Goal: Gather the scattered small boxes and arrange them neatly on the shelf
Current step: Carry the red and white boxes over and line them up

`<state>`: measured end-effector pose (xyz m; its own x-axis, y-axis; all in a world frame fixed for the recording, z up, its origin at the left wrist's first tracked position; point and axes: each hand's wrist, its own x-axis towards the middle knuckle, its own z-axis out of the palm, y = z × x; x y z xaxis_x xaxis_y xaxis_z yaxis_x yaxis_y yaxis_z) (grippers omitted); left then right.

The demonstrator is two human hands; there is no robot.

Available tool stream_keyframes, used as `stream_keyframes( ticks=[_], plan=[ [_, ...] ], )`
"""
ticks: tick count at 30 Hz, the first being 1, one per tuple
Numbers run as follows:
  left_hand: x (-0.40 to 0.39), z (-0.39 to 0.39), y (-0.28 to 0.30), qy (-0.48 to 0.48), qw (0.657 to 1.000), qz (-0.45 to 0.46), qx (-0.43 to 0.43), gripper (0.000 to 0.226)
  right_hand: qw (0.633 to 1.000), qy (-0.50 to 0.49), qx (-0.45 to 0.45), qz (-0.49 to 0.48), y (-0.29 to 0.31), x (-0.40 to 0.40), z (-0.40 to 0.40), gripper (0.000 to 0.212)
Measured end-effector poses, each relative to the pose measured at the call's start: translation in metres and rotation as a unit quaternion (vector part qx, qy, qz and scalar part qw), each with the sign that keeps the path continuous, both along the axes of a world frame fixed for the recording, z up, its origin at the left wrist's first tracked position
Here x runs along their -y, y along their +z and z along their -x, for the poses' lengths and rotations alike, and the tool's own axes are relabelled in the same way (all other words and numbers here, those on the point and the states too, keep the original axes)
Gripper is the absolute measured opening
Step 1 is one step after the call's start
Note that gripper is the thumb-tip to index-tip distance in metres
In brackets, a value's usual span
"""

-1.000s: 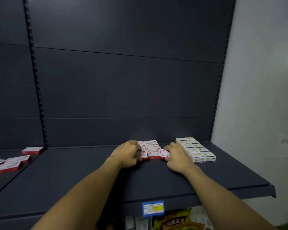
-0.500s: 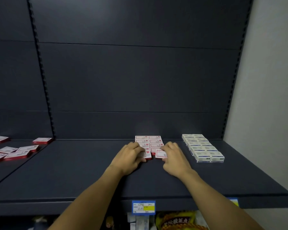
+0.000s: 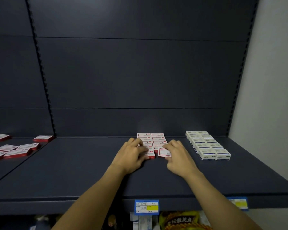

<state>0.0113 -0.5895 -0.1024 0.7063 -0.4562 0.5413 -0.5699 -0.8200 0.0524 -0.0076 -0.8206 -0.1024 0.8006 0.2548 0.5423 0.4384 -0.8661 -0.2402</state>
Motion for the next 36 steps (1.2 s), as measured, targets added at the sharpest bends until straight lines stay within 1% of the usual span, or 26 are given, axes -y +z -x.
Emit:
stream_keyframes(
  ticks=[12,18,23,31,36],
  plan=[
    [0.002,0.003,0.002,-0.004,0.999,0.022,-0.036,0.047,0.999,0.043,-0.009,-0.005,-0.002,0.000,-0.003,0.050],
    [0.002,0.003,0.003,-0.007,0.999,0.026,-0.037,0.047,0.999,0.051,0.000,-0.018,-0.001,-0.001,-0.004,0.039],
    [0.002,0.003,0.002,-0.009,0.999,0.028,-0.036,0.048,0.999,0.052,-0.003,-0.015,-0.002,0.000,-0.005,0.036],
    [0.003,0.004,0.003,0.000,0.999,0.018,-0.043,0.049,0.999,0.041,0.003,0.012,-0.006,0.002,-0.010,0.036],
    [0.007,0.007,0.006,0.016,0.999,-0.025,-0.035,0.049,0.999,0.023,-0.003,0.042,-0.003,0.000,-0.008,0.038]
  ],
)
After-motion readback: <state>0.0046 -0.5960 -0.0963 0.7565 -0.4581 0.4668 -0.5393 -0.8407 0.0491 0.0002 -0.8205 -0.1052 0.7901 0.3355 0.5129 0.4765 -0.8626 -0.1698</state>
